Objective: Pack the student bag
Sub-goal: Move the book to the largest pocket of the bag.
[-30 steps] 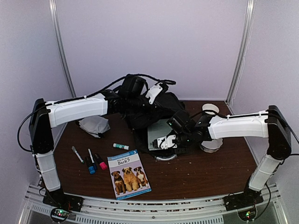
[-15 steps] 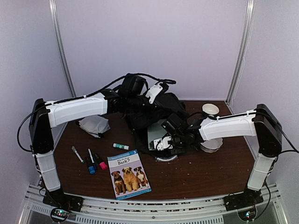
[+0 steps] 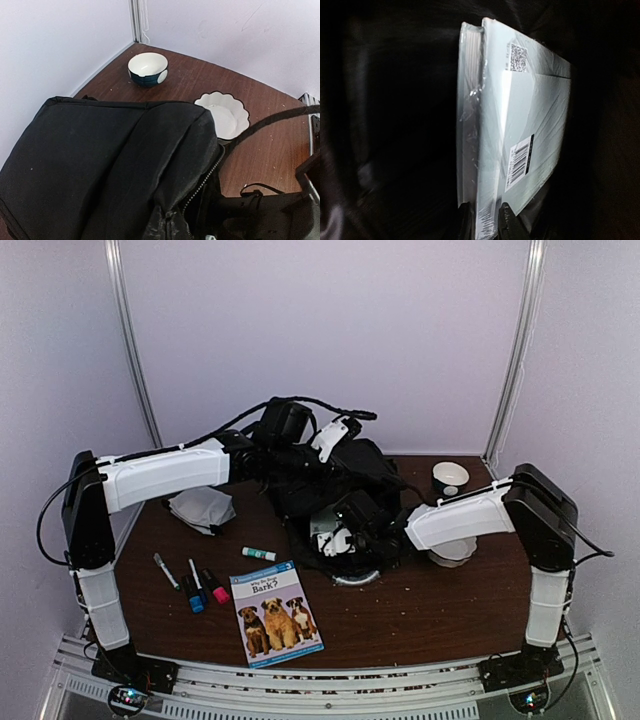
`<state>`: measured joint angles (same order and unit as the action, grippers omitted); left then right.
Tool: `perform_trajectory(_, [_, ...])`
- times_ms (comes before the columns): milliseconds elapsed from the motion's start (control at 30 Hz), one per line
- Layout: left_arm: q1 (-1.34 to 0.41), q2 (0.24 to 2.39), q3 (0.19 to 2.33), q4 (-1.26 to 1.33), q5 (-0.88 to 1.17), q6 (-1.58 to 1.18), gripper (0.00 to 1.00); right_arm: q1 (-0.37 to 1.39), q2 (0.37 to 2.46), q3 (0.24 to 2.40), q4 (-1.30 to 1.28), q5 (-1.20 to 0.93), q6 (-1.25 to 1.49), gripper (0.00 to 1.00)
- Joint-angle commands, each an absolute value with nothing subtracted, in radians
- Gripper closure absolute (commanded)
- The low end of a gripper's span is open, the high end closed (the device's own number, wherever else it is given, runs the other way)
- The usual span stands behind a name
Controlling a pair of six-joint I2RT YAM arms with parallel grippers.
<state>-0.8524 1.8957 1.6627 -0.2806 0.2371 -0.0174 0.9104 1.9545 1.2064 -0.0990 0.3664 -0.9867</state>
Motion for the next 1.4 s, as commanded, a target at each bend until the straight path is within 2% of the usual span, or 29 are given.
perform_trajectory(0, [-0.856,1.819,1.715,-0.147,0.318,-0.011,1.00,0.888,2.011,1.255,0.060,0.458,-1.047,0.82])
perform_trajectory(800, [-0.856,1.807,1.686,-0.148,0.338,-0.011,1.00,0.836,2.127,1.275,0.131,0.491,-1.081,0.83])
perform_trajectory(967, [-0.856,1.807,1.680,-0.156,0.320,-0.007,1.00,0.839,2.078,1.249,0.106,0.474,-1.060,0.82])
perform_trajectory(1367, [-0.839,1.860,1.732,-0.205,0.264,-0.041,1.00,0.913,1.775,1.068,-0.130,0.341,-0.891,0.67])
